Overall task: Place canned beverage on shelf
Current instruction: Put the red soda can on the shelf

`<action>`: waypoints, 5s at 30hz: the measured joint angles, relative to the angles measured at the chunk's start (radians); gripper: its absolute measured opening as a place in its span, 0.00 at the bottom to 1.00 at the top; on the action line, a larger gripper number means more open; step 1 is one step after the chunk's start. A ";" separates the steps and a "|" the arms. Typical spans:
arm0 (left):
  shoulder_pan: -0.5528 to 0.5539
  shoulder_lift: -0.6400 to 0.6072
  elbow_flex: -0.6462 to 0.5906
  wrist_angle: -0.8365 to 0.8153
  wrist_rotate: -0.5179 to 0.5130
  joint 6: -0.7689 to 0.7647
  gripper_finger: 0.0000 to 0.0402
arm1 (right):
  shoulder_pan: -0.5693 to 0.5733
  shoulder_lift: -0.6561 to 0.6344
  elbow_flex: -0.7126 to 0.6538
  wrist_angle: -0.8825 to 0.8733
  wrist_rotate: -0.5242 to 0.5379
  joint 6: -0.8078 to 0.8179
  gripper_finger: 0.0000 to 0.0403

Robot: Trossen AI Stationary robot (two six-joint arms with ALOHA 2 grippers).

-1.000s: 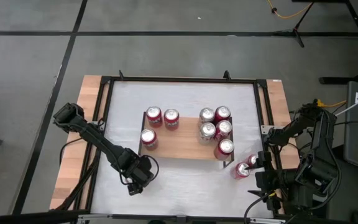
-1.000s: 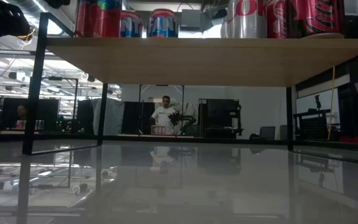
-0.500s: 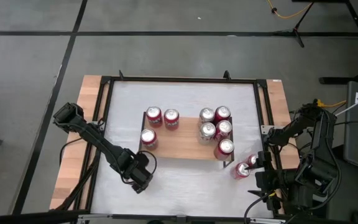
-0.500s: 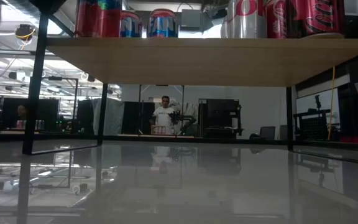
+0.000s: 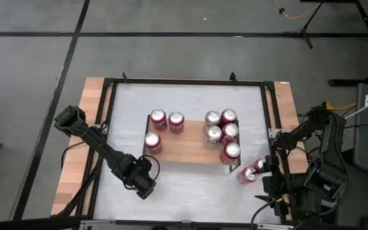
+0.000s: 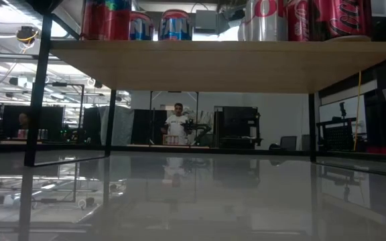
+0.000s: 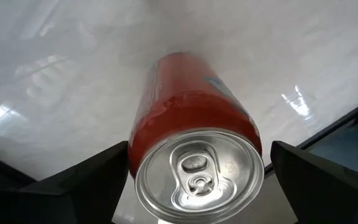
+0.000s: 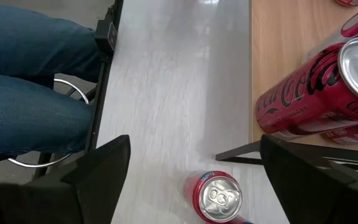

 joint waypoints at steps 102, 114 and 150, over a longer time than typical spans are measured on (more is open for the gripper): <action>0.541 0.091 0.702 -0.354 -0.065 1.080 0.67 | 0.000 0.000 0.000 0.000 0.000 0.001 0.86; 0.550 0.115 0.702 -0.400 -0.048 1.105 0.72 | 0.000 0.000 0.000 0.000 0.000 0.001 0.86; 0.546 0.115 0.701 -0.385 -0.071 1.101 0.76 | 0.000 0.000 0.000 0.000 0.000 0.001 0.86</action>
